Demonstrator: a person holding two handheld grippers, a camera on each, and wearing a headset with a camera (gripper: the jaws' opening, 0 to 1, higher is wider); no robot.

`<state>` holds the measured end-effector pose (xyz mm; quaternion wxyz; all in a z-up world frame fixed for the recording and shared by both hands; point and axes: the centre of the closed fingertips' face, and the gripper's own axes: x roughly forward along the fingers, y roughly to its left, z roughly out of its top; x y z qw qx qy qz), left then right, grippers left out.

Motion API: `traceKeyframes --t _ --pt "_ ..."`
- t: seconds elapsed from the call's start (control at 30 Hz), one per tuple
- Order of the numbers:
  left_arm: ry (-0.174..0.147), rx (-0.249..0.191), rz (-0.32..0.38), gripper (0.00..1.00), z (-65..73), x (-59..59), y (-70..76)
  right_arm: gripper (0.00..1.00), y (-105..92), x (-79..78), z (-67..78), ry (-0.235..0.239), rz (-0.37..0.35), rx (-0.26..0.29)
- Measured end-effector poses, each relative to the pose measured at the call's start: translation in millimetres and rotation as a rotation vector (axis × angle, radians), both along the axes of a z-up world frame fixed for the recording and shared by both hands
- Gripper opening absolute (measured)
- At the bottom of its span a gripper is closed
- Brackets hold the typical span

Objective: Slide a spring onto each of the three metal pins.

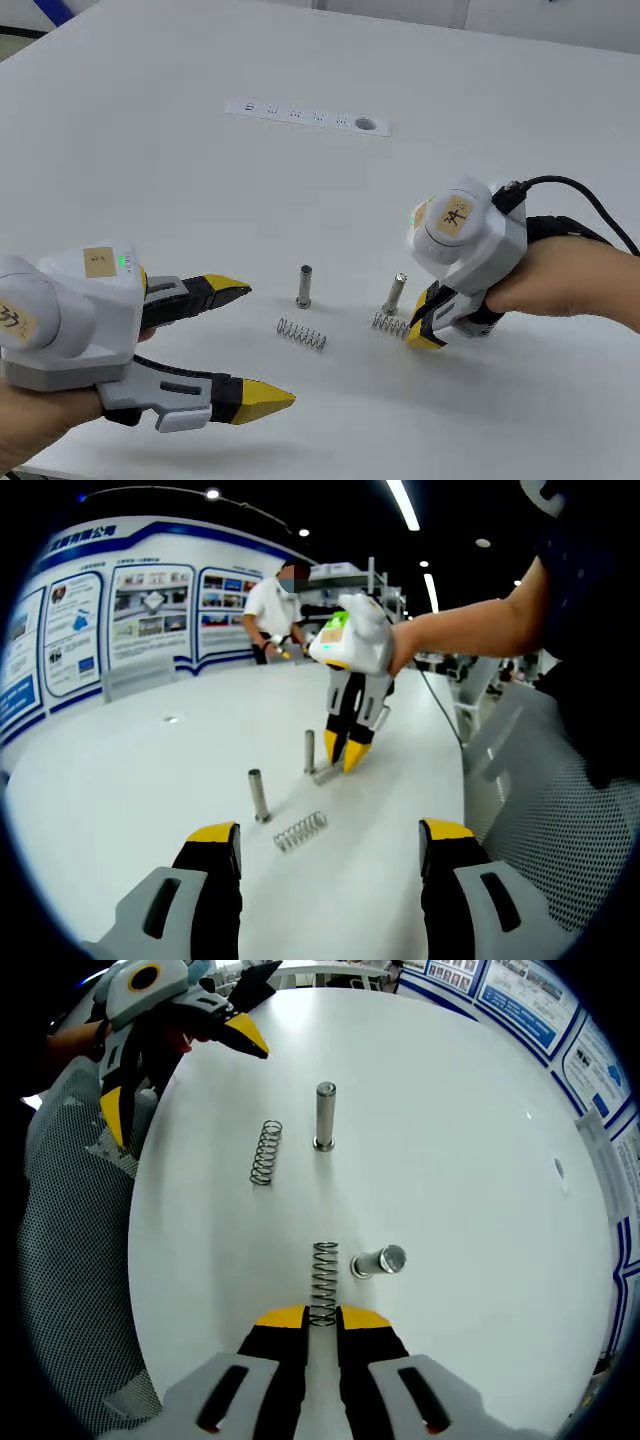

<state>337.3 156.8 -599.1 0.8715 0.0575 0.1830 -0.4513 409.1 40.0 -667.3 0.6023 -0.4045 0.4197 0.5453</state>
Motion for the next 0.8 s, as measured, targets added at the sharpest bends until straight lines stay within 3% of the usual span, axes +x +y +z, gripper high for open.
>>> traceKeyframes --t 0.4,0.6,0.8 --pt "0.004 -0.005 -0.020 0.71 -1.1 -2.9 -5.0 0.11 -1.5 0.1 -0.4 -0.009 0.007 -0.004" --pt "0.009 -0.003 -0.067 0.66 -2.8 -7.3 -16.8 0.11 -2.4 -10.0 9.8 -0.006 0.013 0.008" --pt "0.005 0.007 -0.132 0.63 -2.6 -4.6 -34.4 0.11 -1.7 -25.7 24.3 0.005 0.035 0.027"
